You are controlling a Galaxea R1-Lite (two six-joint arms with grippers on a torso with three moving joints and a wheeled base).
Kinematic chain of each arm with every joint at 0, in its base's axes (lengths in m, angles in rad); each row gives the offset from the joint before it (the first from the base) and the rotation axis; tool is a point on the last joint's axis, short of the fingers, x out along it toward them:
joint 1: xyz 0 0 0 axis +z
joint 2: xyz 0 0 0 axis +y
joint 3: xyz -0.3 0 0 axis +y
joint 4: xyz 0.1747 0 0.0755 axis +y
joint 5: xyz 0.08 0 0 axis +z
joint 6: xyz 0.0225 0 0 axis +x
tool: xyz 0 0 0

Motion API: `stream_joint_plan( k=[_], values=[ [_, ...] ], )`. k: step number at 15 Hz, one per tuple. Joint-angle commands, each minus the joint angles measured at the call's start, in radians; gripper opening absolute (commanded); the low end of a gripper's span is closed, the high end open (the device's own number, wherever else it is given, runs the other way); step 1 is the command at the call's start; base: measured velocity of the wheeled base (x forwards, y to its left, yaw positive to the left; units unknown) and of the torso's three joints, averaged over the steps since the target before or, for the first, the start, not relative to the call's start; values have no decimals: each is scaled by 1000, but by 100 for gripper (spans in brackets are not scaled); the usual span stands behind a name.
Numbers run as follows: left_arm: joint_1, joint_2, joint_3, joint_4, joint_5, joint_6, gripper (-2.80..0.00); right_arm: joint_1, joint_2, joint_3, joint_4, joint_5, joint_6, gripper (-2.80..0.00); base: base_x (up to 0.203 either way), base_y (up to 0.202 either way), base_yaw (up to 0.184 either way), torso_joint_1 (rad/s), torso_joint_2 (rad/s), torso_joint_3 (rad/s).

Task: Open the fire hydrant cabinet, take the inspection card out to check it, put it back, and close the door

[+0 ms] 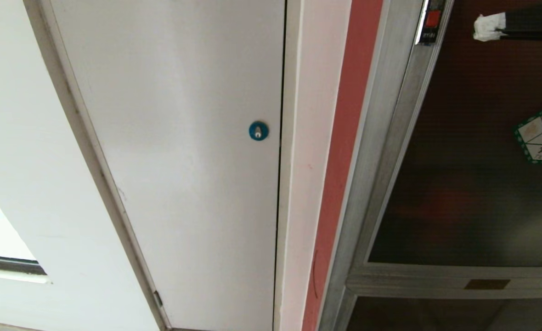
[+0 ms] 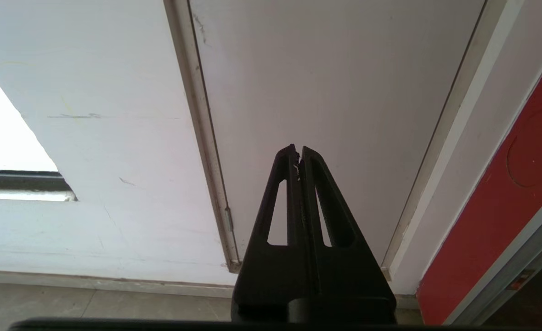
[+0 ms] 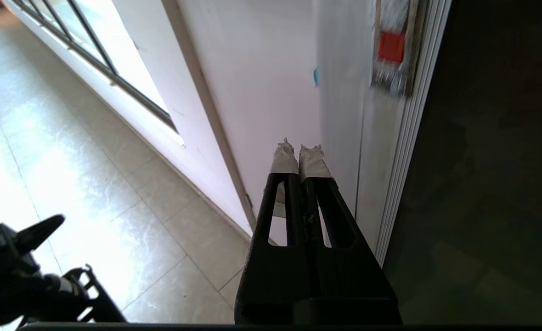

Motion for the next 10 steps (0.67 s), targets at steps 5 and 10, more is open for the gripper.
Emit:
stream_joint_plan(
  k=[5, 10],
  values=[
    [0, 1, 0, 0, 0, 0, -280, 12, 133, -137, -3, -31, 1, -280, 0, 0, 0, 0, 0, 0],
    [0, 1, 0, 1, 0, 0, -280, 15, 157, -152, -44, -82, 1, -280, 0, 0, 0, 0, 0, 0]
  ],
)
